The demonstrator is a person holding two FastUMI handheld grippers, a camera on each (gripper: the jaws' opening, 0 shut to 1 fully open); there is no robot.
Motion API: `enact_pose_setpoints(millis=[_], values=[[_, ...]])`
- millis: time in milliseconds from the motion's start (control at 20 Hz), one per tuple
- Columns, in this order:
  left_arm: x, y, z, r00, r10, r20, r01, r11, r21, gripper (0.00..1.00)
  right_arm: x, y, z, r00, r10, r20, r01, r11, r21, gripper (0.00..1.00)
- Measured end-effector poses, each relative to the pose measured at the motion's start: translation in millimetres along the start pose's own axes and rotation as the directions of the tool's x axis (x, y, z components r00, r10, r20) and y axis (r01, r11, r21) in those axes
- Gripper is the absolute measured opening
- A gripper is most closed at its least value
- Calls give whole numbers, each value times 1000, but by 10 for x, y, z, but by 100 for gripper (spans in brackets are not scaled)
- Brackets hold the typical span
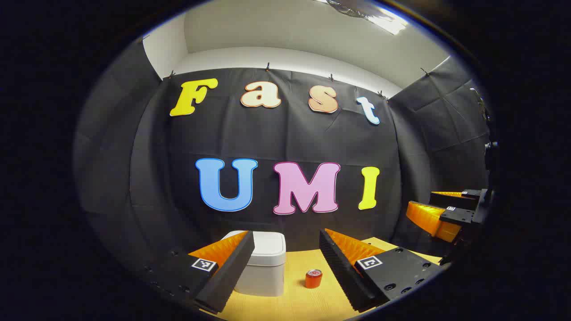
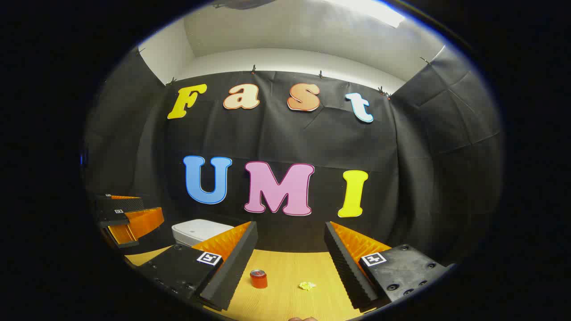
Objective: Press the lid of the desktop garbage bin to open it, pick up the crumpled paper on the desktop and throw it into the bin, then pick up the pop can on the desktop and drop it into the bin, and finally close the garbage bin lid.
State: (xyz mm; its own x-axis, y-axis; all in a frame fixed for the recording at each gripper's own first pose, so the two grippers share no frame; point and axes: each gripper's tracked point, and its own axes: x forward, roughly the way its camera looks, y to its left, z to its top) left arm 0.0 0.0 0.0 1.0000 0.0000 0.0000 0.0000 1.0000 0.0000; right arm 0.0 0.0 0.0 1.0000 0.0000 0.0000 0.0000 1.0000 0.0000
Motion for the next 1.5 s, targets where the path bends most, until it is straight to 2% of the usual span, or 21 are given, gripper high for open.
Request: enact_pose_setpoints(millis=[600,800,950,1500], values=[[-48,13,-7,1000,0,-7,0,999,-40,98,3,53,5,1000,18,-17,-18,1000,-13,97],[-45,-13,-12,1000,-20,-9,20,999,-29,98,-9,6,227,999,2,50,-2,1000,-3,97],[-29,-41,-14,999,-37,-12,37,999,-29,98,-1,31,214,998,8,55,-6,1000,-25,97],[316,102,-64,997,-26,-76,24,999,-26,98,154,77,141,1000,13,27,-12,1000,-25,97]])
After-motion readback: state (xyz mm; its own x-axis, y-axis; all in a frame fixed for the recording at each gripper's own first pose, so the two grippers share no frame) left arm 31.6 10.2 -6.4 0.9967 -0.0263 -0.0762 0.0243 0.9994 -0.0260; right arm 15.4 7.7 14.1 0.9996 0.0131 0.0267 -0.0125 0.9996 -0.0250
